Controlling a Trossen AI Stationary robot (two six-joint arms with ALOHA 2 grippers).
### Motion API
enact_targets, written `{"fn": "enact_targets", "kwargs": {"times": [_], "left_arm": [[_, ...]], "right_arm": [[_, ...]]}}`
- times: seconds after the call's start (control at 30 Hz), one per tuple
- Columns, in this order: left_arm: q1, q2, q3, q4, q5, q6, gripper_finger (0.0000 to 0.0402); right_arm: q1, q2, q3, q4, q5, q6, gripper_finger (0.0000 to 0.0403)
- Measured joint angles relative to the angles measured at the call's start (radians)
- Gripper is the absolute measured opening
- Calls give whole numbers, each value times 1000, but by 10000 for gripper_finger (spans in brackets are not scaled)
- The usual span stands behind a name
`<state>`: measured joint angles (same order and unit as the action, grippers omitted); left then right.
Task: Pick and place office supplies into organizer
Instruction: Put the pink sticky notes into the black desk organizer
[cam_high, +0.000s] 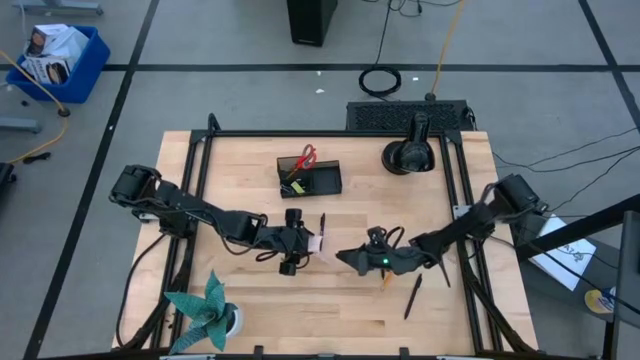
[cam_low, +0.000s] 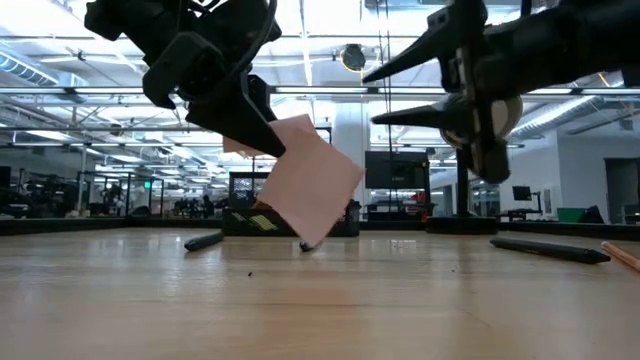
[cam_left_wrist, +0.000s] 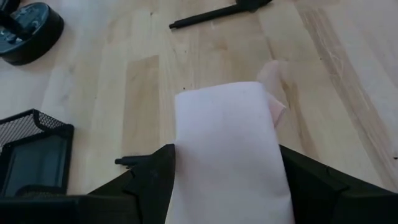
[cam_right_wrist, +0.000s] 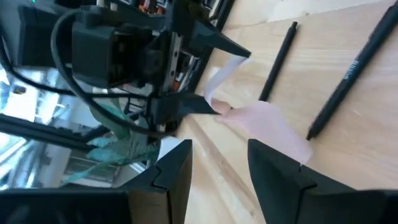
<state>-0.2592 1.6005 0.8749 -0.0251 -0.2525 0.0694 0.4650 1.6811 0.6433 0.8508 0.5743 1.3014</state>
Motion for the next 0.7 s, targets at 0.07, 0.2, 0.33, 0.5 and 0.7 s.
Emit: {"fn": "enact_targets", "kwargs": {"times": [0.07, 0.2, 0.33, 0.5, 0.7], "left_arm": [[0, 0, 0, -3, -2, -3, 250], [-3, 0, 0, -5, -3, 9, 250], [-4, 0, 0, -3, -3, 7, 250], [-4, 0, 0, -2, -2, 4, 250], [-3, 0, 0, -1, 40, -2, 250]], "right_arm": [[-3, 21, 2, 31, -1, 1, 146], [-1, 48, 2, 73, -4, -3, 144], [-7, 51, 2, 74, -113, -115, 146], [10, 50, 2, 79, -208, -450, 146], [36, 45, 1, 75, -181, -937, 148]]}}
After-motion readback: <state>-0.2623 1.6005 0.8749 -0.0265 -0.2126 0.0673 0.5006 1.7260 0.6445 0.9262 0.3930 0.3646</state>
